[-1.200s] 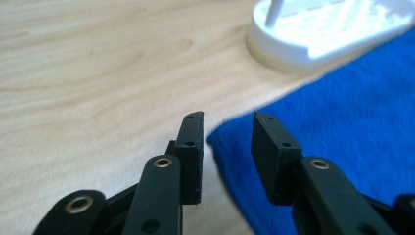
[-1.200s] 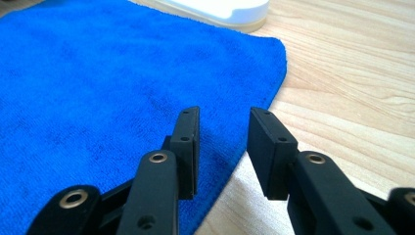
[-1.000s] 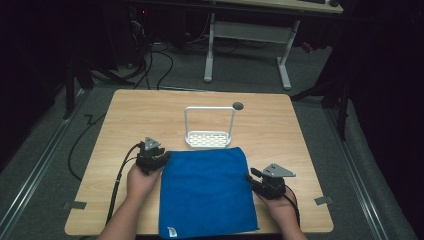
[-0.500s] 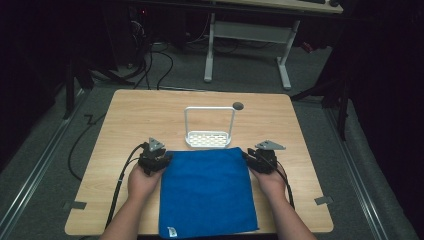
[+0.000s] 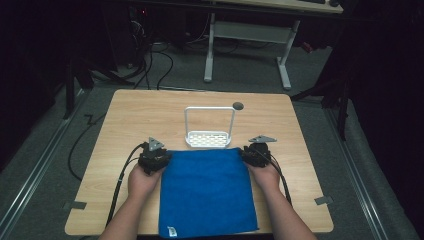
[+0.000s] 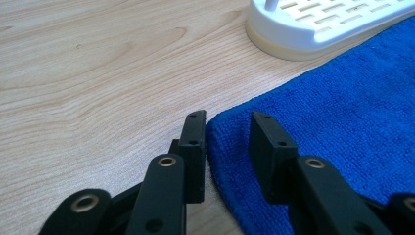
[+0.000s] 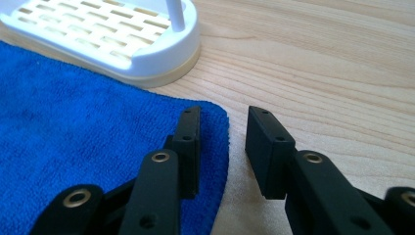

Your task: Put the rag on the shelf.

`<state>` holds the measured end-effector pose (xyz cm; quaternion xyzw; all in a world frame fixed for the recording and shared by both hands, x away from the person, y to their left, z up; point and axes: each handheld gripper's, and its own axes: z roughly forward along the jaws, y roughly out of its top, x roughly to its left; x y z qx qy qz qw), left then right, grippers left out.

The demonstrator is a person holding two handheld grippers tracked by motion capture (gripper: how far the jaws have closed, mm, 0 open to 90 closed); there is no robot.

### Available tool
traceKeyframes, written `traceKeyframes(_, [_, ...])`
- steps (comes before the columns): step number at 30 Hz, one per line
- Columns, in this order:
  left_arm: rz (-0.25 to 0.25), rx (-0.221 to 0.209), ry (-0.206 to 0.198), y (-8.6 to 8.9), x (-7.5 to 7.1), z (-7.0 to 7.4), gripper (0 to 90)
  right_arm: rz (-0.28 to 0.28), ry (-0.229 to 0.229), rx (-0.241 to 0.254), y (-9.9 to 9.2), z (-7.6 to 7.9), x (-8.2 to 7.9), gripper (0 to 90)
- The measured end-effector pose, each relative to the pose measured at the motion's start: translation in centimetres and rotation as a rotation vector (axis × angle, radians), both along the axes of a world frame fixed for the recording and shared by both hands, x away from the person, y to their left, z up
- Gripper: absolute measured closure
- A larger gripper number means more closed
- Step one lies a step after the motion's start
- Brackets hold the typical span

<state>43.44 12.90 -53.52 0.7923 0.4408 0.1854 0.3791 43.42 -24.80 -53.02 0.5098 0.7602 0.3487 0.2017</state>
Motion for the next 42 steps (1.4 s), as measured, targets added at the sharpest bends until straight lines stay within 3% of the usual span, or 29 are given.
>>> traceKeyframes(5, [0.018, -0.017, 0.014, 0.3, 0.2, 0.0, 77.6, 0.026, -0.022, -0.034, 0.4, -0.1, -0.5, 75.5])
traceKeyframes(10, [0.016, -0.022, 0.019, 0.3, 0.2, 0.0, 83.8, 0.038, -0.018, -0.026, 0.7, -0.1, -0.6, 86.4])
traceKeyframes(17, [-0.004, -0.007, 0.012, 0.2, 0.0, 0.1, 87.9, 0.047, -0.044, -0.031, 0.8, 0.1, -1.1, 88.5])
traceKeyframes(19, [-0.007, -0.021, -0.02, 0.4, -0.4, 0.2, 88.1, 0.047, -0.086, -0.006, 0.8, 0.6, -1.8, 88.4])
traceKeyframes(20, [-0.008, -0.05, -0.046, 0.6, -0.8, 0.4, 88.1, 0.052, -0.116, 0.012, 0.7, 1.0, -2.5, 88.4])
traceKeyframes(22, [-0.01, -0.065, -0.052, 0.8, -1.0, 0.5, 88.2, 0.064, -0.15, 0.023, 0.7, 1.5, -3.4, 88.4])
traceKeyframes(23, [-0.016, -0.108, -0.077, 1.1, -1.5, 0.7, 88.4, 0.068, -0.17, 0.031, 0.7, 1.8, -4.0, 88.4])
traceKeyframes(25, [-0.024, -0.124, -0.076, 1.2, -1.5, 0.8, 88.6, 0.071, -0.181, 0.04, 0.6, 1.9, -4.3, 88.4])
traceKeyframes(26, [-0.03, -0.12, -0.089, 1.3, -1.9, 1.2, 88.6, 0.081, -0.212, 0.057, 0.6, 2.3, -5.1, 88.4])
traceKeyframes(30, [-0.024, -0.152, -0.122, 1.3, -2.8, 1.9, 88.5, 0.075, -0.24, 0.086, 0.5, 2.8, -5.8, 88.4])
traceKeyframes(32, [-0.022, -0.159, -0.159, 1.3, -3.5, 2.5, 88.5, 0.074, -0.277, 0.091, 0.6, 3.2, -6.3, 88.2])
traceKeyframes(34, [-0.022, -0.165, -0.164, 1.3, -3.6, 2.6, 88.5, 0.07, -0.301, 0.099, 0.6, 3.5, -6.6, 88.2])
traceKeyframes(42, [-0.004, -0.204, -0.253, 1.3, -5.1, 3.9, 88.2, 0.056, -0.344, 0.14, 0.5, 4.2, -7.4, 88.3])
